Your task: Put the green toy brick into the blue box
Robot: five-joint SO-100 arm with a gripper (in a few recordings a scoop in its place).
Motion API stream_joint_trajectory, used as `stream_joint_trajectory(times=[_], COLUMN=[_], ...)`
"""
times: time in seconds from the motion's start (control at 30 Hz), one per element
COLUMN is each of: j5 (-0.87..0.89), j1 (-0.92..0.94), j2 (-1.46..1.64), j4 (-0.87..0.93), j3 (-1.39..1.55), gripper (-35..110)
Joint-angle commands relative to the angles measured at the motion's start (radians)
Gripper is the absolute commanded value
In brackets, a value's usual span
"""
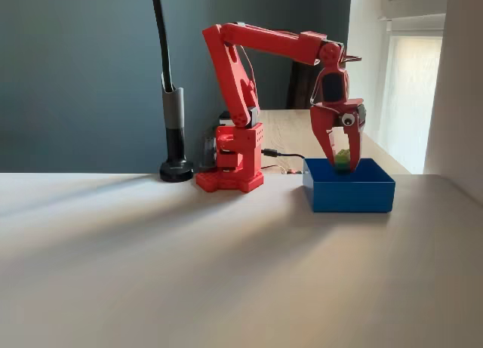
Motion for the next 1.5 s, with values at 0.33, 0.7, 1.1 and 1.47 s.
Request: stream_joint_trajectory(times=[0.33,0.7,1.1,1.47], j5=[0.015,0.006,-0.250,-0.262], j1=[-0.009,0.307,1.045,1.391], j2=[0.015,0.014,0.011,0.020], j4=[0.107,0.261,0.150,-0.087], j3=[-0.152,-0.479,-0.433,-0.262], gripper=[15,0,0,0])
